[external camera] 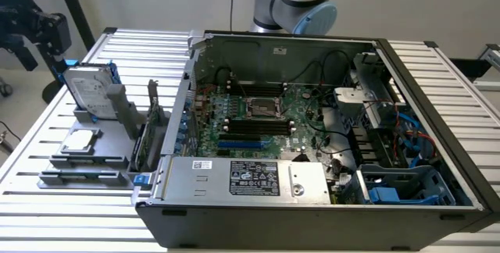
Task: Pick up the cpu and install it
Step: 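Pick up the cpu and move it towards the insertion slot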
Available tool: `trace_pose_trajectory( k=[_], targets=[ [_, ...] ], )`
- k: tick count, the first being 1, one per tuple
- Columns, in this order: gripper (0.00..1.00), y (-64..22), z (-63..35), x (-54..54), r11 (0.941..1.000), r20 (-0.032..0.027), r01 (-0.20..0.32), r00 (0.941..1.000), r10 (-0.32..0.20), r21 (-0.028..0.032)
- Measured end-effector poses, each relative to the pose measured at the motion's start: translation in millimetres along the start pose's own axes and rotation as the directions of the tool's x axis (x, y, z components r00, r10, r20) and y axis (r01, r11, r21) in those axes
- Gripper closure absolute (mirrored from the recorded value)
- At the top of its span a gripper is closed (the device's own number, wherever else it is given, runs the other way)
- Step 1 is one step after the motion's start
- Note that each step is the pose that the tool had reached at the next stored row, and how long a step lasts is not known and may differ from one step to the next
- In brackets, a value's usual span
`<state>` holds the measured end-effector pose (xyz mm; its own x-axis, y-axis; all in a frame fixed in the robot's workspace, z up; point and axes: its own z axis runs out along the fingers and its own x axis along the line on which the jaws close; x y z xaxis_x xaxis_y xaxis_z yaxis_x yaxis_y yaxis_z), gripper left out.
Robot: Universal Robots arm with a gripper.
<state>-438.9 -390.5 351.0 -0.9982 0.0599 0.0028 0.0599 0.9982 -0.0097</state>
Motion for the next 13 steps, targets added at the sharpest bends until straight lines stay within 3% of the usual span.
trace_pose_trajectory(
  k=[13],
  targets=[
    [0.4,-8.1,23.8,-0.5,0.9979,-0.0032,0.065,0.9979,-0.065,0.0003]
  ],
)
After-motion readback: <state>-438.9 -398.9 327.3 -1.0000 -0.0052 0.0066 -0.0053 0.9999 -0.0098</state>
